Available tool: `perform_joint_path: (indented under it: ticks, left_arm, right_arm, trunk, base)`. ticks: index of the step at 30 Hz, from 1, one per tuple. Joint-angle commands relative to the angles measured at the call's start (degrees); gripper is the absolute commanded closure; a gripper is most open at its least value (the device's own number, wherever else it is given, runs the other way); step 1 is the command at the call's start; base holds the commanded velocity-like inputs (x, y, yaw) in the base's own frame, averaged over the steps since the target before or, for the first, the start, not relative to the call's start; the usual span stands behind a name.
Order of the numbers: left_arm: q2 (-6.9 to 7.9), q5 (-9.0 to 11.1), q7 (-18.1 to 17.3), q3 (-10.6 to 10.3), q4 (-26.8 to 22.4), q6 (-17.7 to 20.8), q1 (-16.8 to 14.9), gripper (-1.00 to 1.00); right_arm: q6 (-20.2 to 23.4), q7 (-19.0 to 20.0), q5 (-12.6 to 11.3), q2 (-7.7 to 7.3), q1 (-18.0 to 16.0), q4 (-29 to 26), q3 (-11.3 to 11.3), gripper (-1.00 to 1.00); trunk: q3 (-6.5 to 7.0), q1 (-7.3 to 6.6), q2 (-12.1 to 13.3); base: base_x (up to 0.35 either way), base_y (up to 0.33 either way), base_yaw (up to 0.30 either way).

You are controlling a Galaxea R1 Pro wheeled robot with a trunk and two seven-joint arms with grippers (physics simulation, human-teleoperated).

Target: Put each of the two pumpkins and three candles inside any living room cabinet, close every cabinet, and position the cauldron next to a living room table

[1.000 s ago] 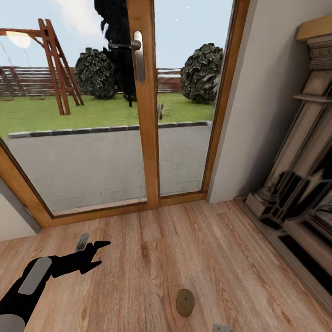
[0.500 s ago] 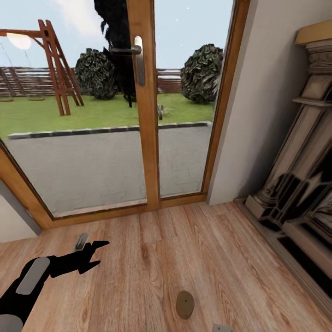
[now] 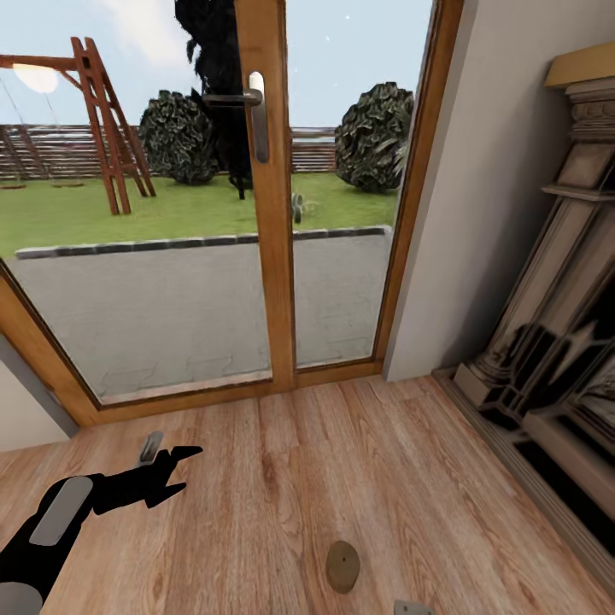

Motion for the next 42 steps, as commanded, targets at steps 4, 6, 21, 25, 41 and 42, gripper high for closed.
perform_joint_path:
  ticks: [4,6,21,25,41,42]
  left_arm:
    - [0.02,-0.6,-0.58,0.13,0.08,0.25,-0.04,-1.0]
    - [-0.01,-0.6,-0.58,0.13,0.05,0.25,-0.04,-1.0]
    - [0.04,-0.6,-0.58,0.13,0.09,0.25,-0.04,-1.0]
    - [0.01,-0.6,-0.58,0.1,0.09,0.25,-0.04,-1.0]
    - [-0.03,-0.7,-0.58,-0.31,0.04,0.25,0.05,-1.0]
    - [-0.03,-0.73,-0.55,-0.33,0.03,0.25,0.05,-1.0]
  right_arm:
    - [-0.38,0.1,-0.49,0.1,-0.07,-0.03,0.48,-1.0]
    - [-0.72,0.1,-0.25,0.09,-0.07,-0.45,0.58,-1.0]
    - [-8.43,0.46,7.99,0.31,-0.07,-1.41,8.4,-1.0]
    - [-8.37,0.44,9.02,0.18,-0.07,-3.48,9.32,-1.0]
    - [-8.39,0.18,9.23,0.15,-0.04,-5.5,9.45,-1.0]
    - [-8.4,0.19,9.23,0.15,-0.05,-5.52,9.45,-1.0]
  trunk:
    - [-0.05,-0.01,-0.02]
    - [-0.05,-0.01,-0.02]
    - [-0.05,-0.01,-0.02]
    - [-0.05,-0.01,-0.02]
    - [-0.05,-0.01,-0.02]
    - [-0.05,-0.01,-0.02]
  base:
    - [0.0,0.0,0.0]
    - [0.0,0.0,0.0]
    - [0.0,0.0,0.0]
    - [0.0,0.031,0.0]
    - [0.072,0.104,0.0]
    - [0.048,0.039,0.0]
